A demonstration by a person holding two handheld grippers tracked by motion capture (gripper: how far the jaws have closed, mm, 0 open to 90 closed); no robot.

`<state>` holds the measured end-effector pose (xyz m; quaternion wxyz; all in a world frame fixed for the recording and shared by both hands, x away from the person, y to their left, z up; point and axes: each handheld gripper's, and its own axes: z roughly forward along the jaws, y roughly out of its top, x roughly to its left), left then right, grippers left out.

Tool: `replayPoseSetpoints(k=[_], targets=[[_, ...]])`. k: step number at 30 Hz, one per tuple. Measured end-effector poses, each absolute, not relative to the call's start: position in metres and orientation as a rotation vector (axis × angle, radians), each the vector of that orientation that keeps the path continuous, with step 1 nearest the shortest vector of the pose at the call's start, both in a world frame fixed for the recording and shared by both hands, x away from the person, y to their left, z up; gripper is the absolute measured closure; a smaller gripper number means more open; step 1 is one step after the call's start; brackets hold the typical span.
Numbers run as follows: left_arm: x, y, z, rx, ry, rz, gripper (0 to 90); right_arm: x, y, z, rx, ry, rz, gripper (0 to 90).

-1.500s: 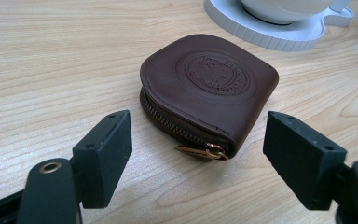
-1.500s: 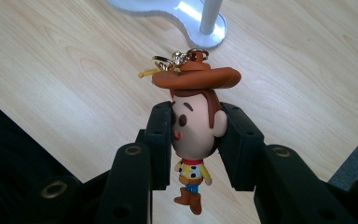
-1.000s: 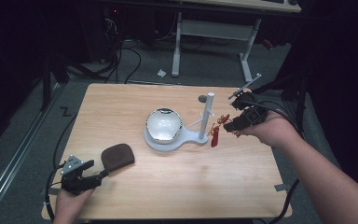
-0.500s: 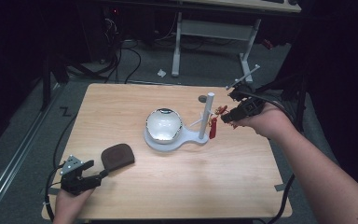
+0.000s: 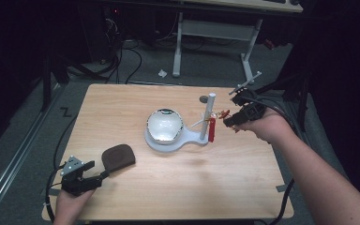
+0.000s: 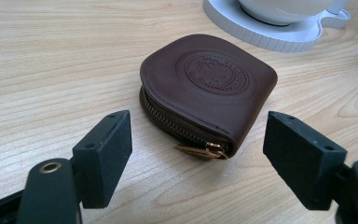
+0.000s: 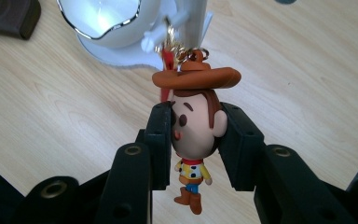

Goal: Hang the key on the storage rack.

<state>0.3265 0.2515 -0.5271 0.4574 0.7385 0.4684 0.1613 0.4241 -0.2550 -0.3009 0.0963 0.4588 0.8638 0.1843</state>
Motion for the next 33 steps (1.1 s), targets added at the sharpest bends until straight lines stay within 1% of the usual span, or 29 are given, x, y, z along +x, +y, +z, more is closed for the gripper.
replayPoseSetpoints(k=[19, 33], targets=[[0.327, 0.249, -0.528, 1.832, 1.147, 0.395, 24.3, 0.421, -0.255, -0.354, 1.400, 2.576, 0.624, 66.6], [0.327, 0.249, -0.528, 1.837, 1.141, 0.394, 24.3, 0.426, -0.250, -0.388, 1.405, 2.501, 0.716, 66.2]])
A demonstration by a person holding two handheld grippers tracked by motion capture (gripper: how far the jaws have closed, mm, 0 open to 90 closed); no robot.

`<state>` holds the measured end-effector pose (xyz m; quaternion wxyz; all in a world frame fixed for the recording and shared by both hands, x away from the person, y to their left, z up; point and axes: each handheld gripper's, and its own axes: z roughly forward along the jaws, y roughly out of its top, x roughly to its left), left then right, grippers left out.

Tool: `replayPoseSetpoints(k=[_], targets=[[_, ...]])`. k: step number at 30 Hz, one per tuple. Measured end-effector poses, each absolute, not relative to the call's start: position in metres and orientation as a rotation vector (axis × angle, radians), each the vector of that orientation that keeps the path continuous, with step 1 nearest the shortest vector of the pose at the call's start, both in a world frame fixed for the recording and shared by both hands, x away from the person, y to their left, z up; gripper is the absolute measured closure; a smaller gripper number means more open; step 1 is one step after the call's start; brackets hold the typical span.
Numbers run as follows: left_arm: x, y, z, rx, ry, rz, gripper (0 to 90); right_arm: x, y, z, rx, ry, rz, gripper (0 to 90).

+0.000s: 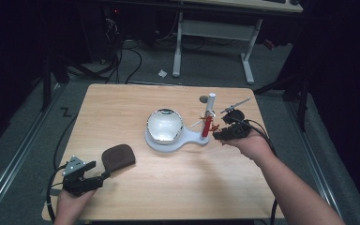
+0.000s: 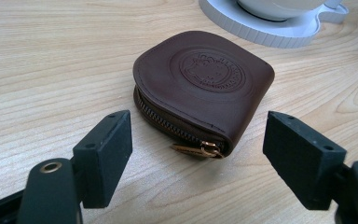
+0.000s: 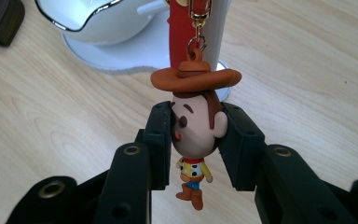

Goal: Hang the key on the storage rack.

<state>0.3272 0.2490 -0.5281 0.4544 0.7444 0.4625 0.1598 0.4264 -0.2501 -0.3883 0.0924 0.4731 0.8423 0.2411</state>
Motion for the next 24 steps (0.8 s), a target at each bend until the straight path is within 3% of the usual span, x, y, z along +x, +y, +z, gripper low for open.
replayPoseSetpoints(k=[12, 24], targets=[[0.327, 0.249, -0.528, 1.837, 1.145, 0.398, 24.4, 0.427, -0.249, -0.406, 1.424, 2.461, 0.781, 57.7], [0.327, 0.245, -0.528, 1.844, 1.133, 0.396, 24.3, 0.400, -0.267, -0.408, 1.438, 2.394, 0.790, 51.7]])
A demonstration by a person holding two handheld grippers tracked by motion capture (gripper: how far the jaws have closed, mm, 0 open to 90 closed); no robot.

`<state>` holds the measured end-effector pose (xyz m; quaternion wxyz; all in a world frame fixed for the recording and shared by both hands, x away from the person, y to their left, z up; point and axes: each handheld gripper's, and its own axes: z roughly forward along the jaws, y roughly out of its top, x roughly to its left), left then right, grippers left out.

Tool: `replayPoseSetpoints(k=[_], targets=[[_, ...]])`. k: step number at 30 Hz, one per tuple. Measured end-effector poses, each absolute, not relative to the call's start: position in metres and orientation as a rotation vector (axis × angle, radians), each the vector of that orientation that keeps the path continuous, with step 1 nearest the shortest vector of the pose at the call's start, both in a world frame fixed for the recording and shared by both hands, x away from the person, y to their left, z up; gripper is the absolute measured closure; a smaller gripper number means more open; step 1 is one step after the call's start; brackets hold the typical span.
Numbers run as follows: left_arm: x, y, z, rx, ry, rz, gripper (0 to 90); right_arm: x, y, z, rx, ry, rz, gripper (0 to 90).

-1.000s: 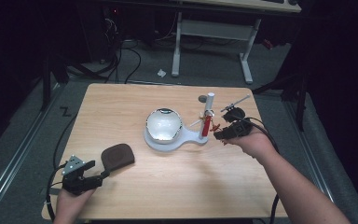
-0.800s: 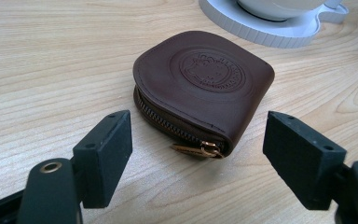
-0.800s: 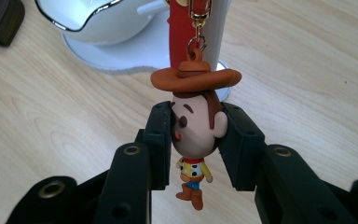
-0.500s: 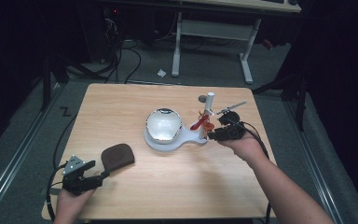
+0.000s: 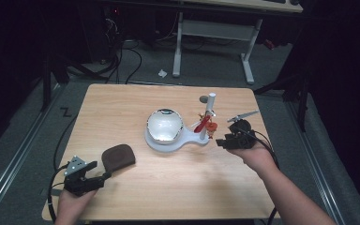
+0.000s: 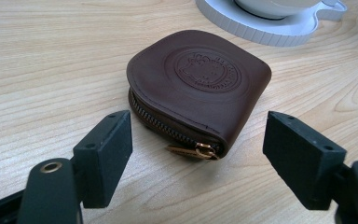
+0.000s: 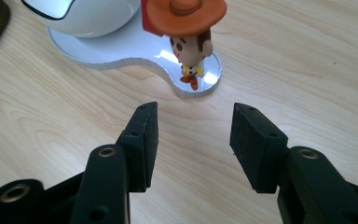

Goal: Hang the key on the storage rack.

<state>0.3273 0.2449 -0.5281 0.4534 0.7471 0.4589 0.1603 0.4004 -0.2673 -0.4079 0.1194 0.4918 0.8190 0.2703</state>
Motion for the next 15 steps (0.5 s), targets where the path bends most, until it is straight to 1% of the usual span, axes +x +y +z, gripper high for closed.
replayPoseSetpoints(k=[2, 6, 7, 12, 15], targets=[[0.327, 0.244, -0.528, 1.848, 1.130, 0.396, 24.4, 0.393, -0.270, -0.412, 1.430, 2.392, 0.780, 49.7], [0.327, 0.243, -0.528, 1.853, 1.125, 0.399, 24.4, 0.387, -0.273, -0.416, 1.407, 2.376, 0.804, 49.6], [0.327, 0.243, -0.528, 1.856, 1.124, 0.399, 24.4, 0.383, -0.276, -0.420, 1.408, 2.366, 0.795, 48.3], [0.326, 0.242, -0.529, 1.856, 1.124, 0.399, 24.4, 0.375, -0.284, -0.426, 1.409, 2.327, 0.828, 47.3], [0.327, 0.241, -0.529, 1.858, 1.124, 0.397, 24.6, 0.365, -0.293, -0.435, 1.405, 2.293, 0.853, 46.7]])
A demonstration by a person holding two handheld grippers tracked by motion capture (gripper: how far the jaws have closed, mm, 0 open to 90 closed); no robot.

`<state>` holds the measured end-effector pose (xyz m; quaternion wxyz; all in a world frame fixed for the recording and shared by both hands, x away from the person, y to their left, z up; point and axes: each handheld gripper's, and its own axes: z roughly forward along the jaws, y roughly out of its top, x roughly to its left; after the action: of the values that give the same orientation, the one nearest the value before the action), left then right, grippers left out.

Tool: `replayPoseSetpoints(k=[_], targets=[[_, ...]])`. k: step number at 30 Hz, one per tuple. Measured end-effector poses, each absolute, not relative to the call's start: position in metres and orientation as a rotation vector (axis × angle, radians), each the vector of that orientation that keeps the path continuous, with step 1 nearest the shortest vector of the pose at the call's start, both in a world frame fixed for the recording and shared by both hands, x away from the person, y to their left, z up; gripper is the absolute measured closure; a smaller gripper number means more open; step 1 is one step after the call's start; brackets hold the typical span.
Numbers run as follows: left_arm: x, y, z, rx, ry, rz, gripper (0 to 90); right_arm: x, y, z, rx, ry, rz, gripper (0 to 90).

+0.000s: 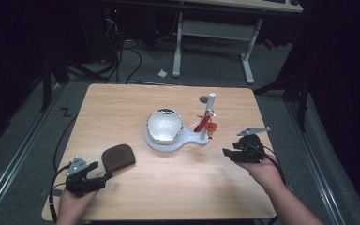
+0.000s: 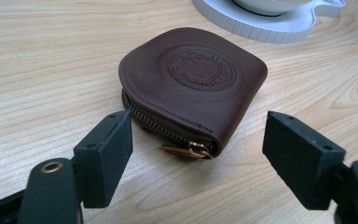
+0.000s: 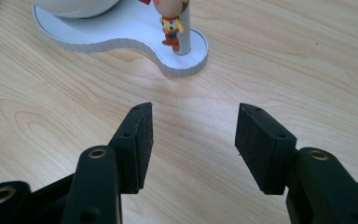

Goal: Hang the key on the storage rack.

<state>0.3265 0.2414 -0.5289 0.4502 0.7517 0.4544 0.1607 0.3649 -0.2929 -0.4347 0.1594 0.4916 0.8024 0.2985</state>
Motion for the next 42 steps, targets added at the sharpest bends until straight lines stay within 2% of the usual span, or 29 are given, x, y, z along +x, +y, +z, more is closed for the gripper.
replayPoseSetpoints(k=[11, 27, 32, 42], targets=[[0.326, 0.240, -0.529, 1.859, 1.128, 0.387, 24.8, 0.343, -0.309, -0.464, 1.420, 2.219, 0.946, 47.4], [0.325, 0.242, -0.523, 1.818, 1.150, 0.386, 25.6, 0.288, -0.309, -0.516, 1.321, 2.034, 1.097, 49.5], [0.322, 0.239, -0.521, 1.820, 1.155, 0.419, 26.4, 0.279, -0.315, -0.513, 1.266, 2.004, 1.111, 50.6], [0.333, 0.237, -0.519, 1.807, 1.191, 0.452, 27.3, 0.286, -0.322, -0.518, 1.300, 2.015, 1.121, 49.9]])
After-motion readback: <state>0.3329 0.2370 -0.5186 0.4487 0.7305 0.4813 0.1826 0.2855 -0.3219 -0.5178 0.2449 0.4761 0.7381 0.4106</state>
